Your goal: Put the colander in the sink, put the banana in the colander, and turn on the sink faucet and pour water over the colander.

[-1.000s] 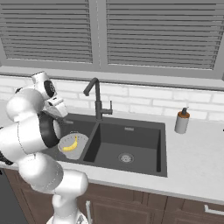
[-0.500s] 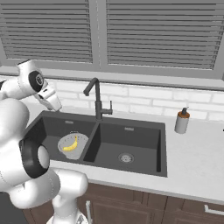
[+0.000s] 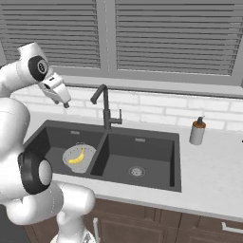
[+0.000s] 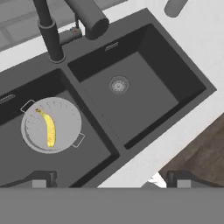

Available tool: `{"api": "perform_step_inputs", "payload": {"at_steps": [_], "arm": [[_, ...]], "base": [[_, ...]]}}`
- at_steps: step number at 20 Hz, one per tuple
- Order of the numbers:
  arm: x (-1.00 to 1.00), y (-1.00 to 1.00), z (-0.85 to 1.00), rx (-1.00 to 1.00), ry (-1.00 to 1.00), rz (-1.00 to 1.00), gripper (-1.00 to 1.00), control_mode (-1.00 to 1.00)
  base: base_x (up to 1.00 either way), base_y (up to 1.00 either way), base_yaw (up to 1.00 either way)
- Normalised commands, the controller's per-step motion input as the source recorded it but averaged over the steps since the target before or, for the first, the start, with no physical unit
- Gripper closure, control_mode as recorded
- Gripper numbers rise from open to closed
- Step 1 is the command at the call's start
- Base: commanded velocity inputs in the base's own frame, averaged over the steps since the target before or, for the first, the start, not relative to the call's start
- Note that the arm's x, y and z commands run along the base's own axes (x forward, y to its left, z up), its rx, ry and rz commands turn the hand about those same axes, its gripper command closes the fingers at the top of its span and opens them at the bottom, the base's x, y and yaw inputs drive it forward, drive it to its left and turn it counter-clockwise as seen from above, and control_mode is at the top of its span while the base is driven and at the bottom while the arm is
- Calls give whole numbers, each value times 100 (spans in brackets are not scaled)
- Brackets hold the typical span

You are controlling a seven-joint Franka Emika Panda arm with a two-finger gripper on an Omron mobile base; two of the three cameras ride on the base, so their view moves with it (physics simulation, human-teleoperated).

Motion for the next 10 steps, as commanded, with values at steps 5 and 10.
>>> {"api": "perform_step_inputs", "payload": {"at_steps": [5, 10], "arm": [[1, -49, 45, 4, 0, 0, -100, -100], [31, -40, 3, 18, 0, 19, -100, -100]], "base": [[0, 0, 0], [0, 0, 0]]}}
